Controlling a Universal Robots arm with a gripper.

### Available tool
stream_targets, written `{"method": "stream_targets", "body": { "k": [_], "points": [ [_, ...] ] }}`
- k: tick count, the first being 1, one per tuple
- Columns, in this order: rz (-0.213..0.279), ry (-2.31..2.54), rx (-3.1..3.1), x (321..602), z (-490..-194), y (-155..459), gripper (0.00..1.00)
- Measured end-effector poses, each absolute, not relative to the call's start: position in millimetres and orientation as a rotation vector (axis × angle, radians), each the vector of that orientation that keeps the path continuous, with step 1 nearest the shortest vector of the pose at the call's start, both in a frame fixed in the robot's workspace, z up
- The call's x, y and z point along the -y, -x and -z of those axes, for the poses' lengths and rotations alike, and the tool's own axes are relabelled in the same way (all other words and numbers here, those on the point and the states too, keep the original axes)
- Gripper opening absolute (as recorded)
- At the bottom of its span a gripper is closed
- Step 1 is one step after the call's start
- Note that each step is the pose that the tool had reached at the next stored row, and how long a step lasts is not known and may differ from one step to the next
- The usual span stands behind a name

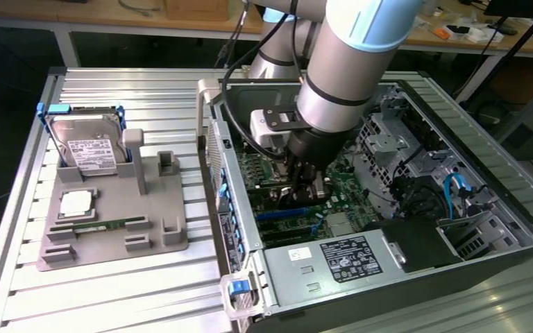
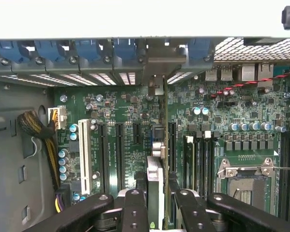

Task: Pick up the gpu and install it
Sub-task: 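Insert the gpu into the slot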

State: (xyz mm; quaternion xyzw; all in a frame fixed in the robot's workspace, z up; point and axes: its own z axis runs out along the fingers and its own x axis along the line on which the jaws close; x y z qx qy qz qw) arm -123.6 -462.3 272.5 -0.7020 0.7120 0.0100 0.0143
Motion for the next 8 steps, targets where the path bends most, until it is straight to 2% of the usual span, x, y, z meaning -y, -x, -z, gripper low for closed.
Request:
{"method": "stream_targets", "body": {
  "k": [6, 8],
  "points": [
    [-0.033, 2.186, -2.217, 462.3, -272.2, 125.2, 0.27],
    [-0.051, 2.190, -2.222, 462.3, -272.1, 124.6, 0.27]
  ]
}}
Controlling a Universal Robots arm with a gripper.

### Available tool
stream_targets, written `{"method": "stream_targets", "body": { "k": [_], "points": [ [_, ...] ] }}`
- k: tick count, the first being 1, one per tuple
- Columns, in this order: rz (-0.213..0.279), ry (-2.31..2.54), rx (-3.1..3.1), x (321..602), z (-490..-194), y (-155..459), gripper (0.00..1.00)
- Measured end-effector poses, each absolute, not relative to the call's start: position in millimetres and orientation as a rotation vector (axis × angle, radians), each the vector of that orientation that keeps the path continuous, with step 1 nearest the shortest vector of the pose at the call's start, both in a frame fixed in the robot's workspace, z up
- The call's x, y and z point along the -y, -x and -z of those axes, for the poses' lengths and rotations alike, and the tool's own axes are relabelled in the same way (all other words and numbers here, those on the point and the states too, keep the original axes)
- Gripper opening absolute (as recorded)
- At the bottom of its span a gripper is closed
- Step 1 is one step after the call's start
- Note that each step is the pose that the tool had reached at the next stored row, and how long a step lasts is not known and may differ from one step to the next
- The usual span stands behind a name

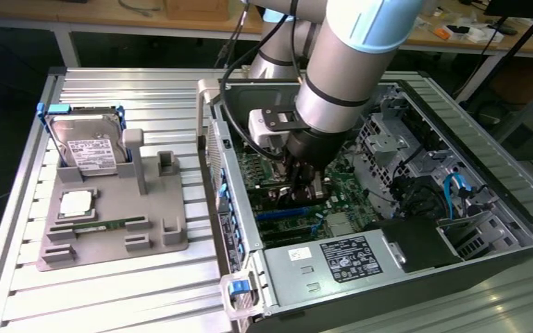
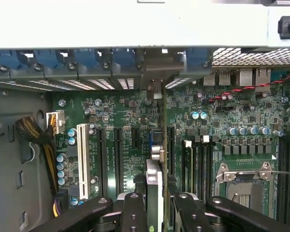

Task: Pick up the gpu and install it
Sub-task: 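Insert the gpu into the slot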

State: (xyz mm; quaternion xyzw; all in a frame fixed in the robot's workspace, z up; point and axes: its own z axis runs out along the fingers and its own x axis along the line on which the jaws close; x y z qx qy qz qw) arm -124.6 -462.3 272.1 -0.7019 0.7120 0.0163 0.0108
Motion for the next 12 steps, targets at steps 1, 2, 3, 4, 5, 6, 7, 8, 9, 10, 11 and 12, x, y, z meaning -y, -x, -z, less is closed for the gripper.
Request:
{"method": "stream_targets", "body": {
  "k": [1, 2, 3, 4, 5, 6, 7, 8, 9, 10, 11, 12],
  "points": [
    [-0.057, 2.191, -2.224, 462.3, -272.1, 124.5, 0.27],
    [-0.057, 2.191, -2.223, 462.3, -272.0, 124.4, 0.27],
    [-0.057, 2.191, -2.223, 462.3, -271.8, 124.8, 0.27],
    [-0.057, 2.191, -2.223, 462.3, -271.8, 126.4, 0.27],
    [-0.057, 2.191, -2.223, 462.3, -271.9, 126.6, 0.27],
    [-0.057, 2.191, -2.223, 462.3, -271.9, 126.6, 0.27],
    [-0.057, 2.191, -2.223, 462.3, -271.3, 126.6, 0.27],
    [-0.057, 2.191, -2.223, 462.3, -268.9, 126.6, 0.27],
    [-0.057, 2.191, -2.223, 462.3, -267.2, 126.7, 0.27],
    [-0.057, 2.191, -2.223, 462.3, -265.5, 126.7, 0.27],
    [-0.057, 2.191, -2.223, 462.3, -265.3, 126.8, 0.27],
    [-0.057, 2.191, -2.223, 462.3, -265.1, 126.8, 0.27]
  ]
}}
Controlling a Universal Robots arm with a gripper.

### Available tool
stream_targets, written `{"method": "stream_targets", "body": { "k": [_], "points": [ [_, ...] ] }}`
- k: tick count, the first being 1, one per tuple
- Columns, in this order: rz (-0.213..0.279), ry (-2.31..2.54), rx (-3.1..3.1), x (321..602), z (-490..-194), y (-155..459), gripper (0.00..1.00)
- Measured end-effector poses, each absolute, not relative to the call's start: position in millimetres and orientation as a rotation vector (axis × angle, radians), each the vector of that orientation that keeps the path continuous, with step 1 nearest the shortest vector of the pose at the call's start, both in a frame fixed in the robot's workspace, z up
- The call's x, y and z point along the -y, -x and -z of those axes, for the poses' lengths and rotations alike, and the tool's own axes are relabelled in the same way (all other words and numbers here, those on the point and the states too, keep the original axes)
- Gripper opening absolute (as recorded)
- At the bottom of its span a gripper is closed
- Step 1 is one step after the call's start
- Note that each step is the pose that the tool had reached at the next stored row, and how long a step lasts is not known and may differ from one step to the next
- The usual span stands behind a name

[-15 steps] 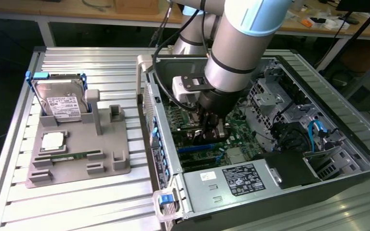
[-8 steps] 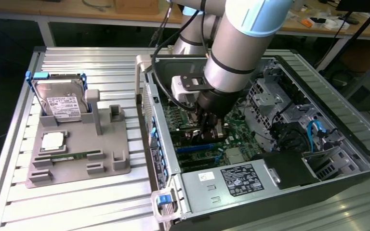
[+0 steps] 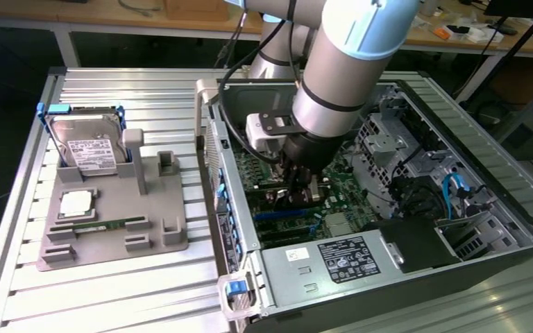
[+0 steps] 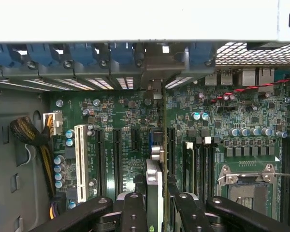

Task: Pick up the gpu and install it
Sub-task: 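Insert the gpu into the slot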

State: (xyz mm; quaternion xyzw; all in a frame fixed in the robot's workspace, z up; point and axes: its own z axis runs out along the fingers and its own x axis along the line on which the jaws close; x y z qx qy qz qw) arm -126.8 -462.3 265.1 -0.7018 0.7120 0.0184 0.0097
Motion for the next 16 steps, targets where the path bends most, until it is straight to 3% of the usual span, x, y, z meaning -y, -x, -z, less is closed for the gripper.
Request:
{"method": "stream_targets", "body": {
  "k": [16],
  "points": [
    [-0.058, 2.191, -2.223, 462.3, -261.7, 126.8, 0.27]
  ]
}}
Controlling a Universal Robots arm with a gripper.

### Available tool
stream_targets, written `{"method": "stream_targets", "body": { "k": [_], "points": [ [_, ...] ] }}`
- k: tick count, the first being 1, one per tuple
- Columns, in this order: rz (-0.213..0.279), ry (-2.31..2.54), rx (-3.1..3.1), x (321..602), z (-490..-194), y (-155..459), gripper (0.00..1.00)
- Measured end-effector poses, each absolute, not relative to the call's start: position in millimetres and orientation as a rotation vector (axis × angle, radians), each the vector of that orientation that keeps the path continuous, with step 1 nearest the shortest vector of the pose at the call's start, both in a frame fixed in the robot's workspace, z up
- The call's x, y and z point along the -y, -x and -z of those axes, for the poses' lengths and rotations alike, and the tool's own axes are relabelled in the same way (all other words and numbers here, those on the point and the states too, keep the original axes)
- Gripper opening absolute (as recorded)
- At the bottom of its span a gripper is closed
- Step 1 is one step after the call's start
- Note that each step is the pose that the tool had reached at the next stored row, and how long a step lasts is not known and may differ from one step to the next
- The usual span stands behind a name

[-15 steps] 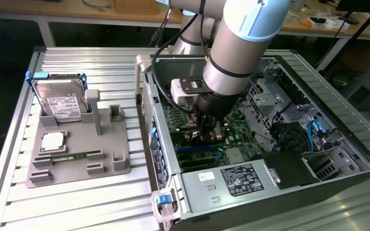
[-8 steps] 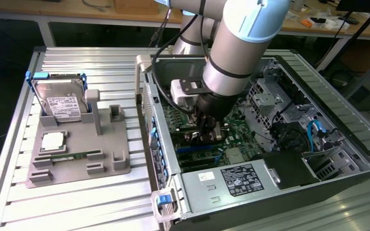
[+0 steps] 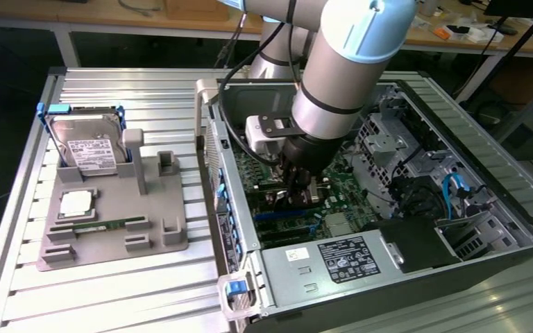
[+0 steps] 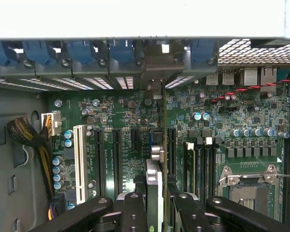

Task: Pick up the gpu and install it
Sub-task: 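Insert the gpu into the slot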

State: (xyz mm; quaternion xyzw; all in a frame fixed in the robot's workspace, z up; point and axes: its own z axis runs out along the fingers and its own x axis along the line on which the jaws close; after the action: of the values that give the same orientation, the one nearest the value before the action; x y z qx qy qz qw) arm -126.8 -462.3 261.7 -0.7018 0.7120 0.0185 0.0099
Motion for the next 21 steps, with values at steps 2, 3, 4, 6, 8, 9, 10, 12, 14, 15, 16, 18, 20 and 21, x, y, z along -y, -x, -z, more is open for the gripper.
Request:
{"method": "stream_targets", "body": {
  "k": [2, 3, 4, 6, 8, 9, 10, 12, 14, 15, 16, 18, 20, 21],
  "points": [
    [-0.058, 2.191, -2.223, 462.3, -261.7, 126.8, 0.27],
    [-0.058, 2.191, -2.223, 462.3, -261.7, 126.8, 0.27],
    [-0.058, 2.191, -2.223, 462.3, -261.6, 126.8, 0.27],
    [-0.058, 2.191, -2.223, 462.3, -261.1, 126.8, 0.27],
    [-0.058, 2.191, -2.223, 462.3, -260.6, 126.8, 0.27],
    [-0.058, 2.191, -2.223, 462.3, -260.4, 126.8, 0.27],
    [-0.058, 2.191, -2.223, 462.3, -260.4, 126.8, 0.27],
    [-0.058, 2.191, -2.223, 462.3, -260.4, 126.8, 0.27],
    [-0.058, 2.191, -2.223, 462.3, -260.4, 126.8, 0.27],
    [-0.058, 2.191, -2.223, 462.3, -260.4, 126.8, 0.27],
    [-0.058, 2.191, -2.223, 462.3, -260.4, 126.8, 0.27],
    [-0.058, 2.191, -2.223, 462.3, -260.2, 127.0, 0.27],
    [-0.058, 2.191, -2.223, 462.3, -260.2, 127.1, 0.27],
    [-0.058, 2.191, -2.223, 462.3, -260.2, 127.1, 0.27]
  ]
}}
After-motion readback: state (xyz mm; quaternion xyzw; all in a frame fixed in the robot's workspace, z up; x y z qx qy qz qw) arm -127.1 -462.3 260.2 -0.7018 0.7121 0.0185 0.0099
